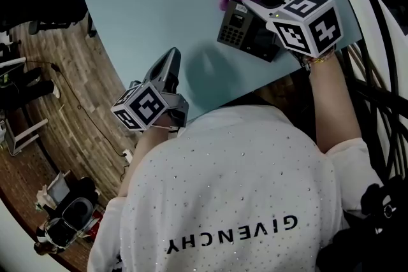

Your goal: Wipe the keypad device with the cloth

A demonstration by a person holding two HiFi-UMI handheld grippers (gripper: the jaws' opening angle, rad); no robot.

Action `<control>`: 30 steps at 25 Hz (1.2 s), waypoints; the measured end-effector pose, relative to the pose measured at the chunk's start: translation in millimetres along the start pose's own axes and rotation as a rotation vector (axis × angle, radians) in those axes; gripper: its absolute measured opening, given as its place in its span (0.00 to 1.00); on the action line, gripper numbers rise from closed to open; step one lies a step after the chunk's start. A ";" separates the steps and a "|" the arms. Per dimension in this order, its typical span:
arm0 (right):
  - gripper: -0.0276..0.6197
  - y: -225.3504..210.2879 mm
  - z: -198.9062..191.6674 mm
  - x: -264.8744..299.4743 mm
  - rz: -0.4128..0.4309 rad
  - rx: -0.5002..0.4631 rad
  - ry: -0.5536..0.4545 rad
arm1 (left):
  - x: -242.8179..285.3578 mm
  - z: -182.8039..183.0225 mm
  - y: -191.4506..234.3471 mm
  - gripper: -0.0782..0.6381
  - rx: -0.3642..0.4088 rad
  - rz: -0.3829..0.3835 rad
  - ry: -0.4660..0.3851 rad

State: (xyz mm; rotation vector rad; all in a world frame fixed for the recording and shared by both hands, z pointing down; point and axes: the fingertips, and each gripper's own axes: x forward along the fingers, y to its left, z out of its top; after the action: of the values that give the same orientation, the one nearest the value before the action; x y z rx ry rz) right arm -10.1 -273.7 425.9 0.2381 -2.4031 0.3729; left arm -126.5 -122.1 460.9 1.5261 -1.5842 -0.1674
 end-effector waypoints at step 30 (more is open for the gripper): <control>0.09 -41.8 -20.1 -86.5 -0.349 0.017 -0.125 | 38.6 -19.6 -23.9 0.11 0.004 -0.121 0.077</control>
State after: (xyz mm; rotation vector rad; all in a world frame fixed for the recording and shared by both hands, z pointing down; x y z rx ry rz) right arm 78.1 -300.3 392.0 0.6940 -2.4185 0.2219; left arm -89.6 -151.3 476.0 1.6142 -1.4339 -0.1712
